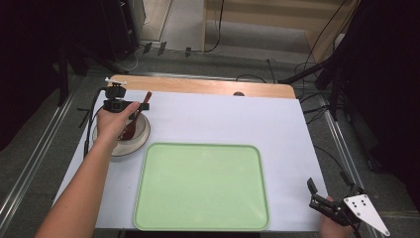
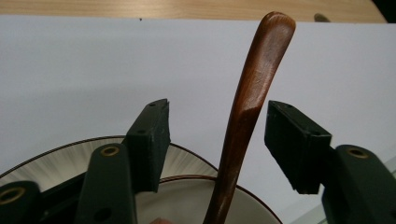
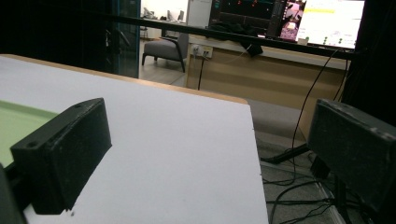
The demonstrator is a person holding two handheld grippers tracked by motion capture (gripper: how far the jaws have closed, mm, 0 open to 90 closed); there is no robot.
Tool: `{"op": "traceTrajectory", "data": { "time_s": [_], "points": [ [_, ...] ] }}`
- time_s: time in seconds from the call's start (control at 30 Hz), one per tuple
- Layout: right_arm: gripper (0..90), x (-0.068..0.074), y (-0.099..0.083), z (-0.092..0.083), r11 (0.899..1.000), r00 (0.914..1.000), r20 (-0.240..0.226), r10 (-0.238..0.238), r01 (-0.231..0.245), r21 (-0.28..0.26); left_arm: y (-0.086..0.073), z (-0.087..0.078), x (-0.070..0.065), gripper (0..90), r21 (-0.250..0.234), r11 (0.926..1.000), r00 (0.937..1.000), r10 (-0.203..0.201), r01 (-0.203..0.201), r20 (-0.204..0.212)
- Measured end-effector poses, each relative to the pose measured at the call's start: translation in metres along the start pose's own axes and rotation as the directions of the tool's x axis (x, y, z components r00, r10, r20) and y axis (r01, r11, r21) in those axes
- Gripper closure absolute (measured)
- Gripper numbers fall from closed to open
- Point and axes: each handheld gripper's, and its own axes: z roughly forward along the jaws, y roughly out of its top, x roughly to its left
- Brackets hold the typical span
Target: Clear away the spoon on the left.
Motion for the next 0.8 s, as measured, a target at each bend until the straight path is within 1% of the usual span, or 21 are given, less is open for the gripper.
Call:
{"op": "traceTrajectory", "data": {
  "time_s": [0.03,0.07,0.1,0.13,0.17,0.23,0.27,0.3,0.33,0.4,0.47,0.5,0.53,0.57,0.6,0.63,0.73,0.8],
  "points": [
    [0.0,0.0,0.0,0.0,1.0,1.0,0.0,0.0,0.0,0.0,0.0,0.0,0.0,43.2,0.0,1.0,1.0,0.0,0.0,0.0],
    [0.0,0.0,0.0,0.0,1.0,1.0,-0.001,0.001,-0.001,-0.002,0.001,0.002,-0.001,48.8,0.02,0.9997,0.9998,-0.012,0.012,0.012],
    [0.0,0.0,0.0,0.0,1.0,1.0,-0.001,0.001,-0.001,-0.002,0.002,0.003,-0.001,51.1,0.031,0.9993,0.9995,-0.023,0.023,0.021],
    [0.0,0.0,0.0,0.0,1.0,1.0,-0.001,0.001,-0.001,-0.002,0.002,0.003,-0.001,51.8,0.031,0.9993,0.9995,-0.023,0.023,0.021],
    [0.0,0.0,0.0,0.0,1.0,1.0,-0.001,0.001,-0.001,0.001,0.002,0.005,-0.002,55.9,0.048,0.9987,0.9999,-0.015,0.015,0.001],
    [0.0,0.0,0.0,0.0,1.0,1.0,-0.004,-0.002,0.002,0.002,0.002,0.005,-0.003,63.9,0.053,0.9985,0.9998,-0.018,0.018,0.002],
    [0.0,0.0,0.0,0.0,1.0,1.0,-0.002,-0.002,0.002,0.001,0.002,0.004,-0.002,69.3,0.054,0.9984,0.9998,-0.016,0.015,0.011],
    [0.0,0.0,0.0,0.0,1.0,1.0,-0.004,-0.001,0.001,0.0,0.002,0.003,-0.003,74.2,0.051,0.9987,0.9999,-0.008,0.007,0.012],
    [0.0,0.0,0.0,0.0,1.0,1.0,-0.001,0.0,0.0,0.0,0.002,0.002,-0.003,77.1,0.048,0.9989,0.9998,0.0,-0.001,0.019],
    [0.0,0.0,0.0,0.0,1.0,1.0,0.0,0.001,-0.001,-0.001,0.003,-0.001,-0.004,79.0,0.042,0.9986,0.9991,0.031,-0.032,0.028],
    [0.0,0.0,0.0,0.0,1.0,1.0,-0.001,-0.002,0.002,0.0,0.003,-0.005,-0.005,79.9,0.03,0.9977,0.9979,0.06,-0.06,0.024],
    [0.0,0.0,0.0,0.0,1.0,1.0,-0.002,-0.003,0.003,0.0,0.003,-0.007,-0.006,80.3,0.025,0.9971,0.9973,0.072,-0.072,0.011],
    [0.0,0.0,0.0,0.0,1.0,1.0,-0.002,-0.003,0.003,0.002,0.003,-0.009,-0.006,80.8,0.017,0.9969,0.997,0.077,-0.077,0.006],
    [0.0,0.0,0.0,0.0,1.0,1.0,0.0,0.0,0.0,0.001,0.003,-0.011,-0.005,81.5,0.008,0.9966,0.9966,0.082,-0.082,0.01],
    [0.0,0.0,0.0,0.0,1.0,1.0,0.0,0.0,0.0,0.001,0.003,-0.011,-0.005,82.9,0.008,0.9966,0.9966,0.082,-0.082,0.01],
    [0.0,0.0,0.0,0.0,1.0,1.0,0.0,-0.001,0.001,0.0,0.003,-0.016,-0.006,85.2,-0.01,0.9953,0.9954,0.096,-0.096,-0.002],
    [0.0,0.0,0.0,0.0,1.0,1.0,0.0,-0.001,0.001,0.0,0.004,-0.021,-0.006,85.6,-0.038,0.9941,0.9948,0.102,-0.102,0.004],
    [0.0,0.0,0.0,0.0,1.0,1.0,0.001,-0.002,0.002,0.002,0.004,-0.024,-0.007,85.7,-0.045,0.9927,0.9937,0.112,-0.112,0.005]
  ]
}}
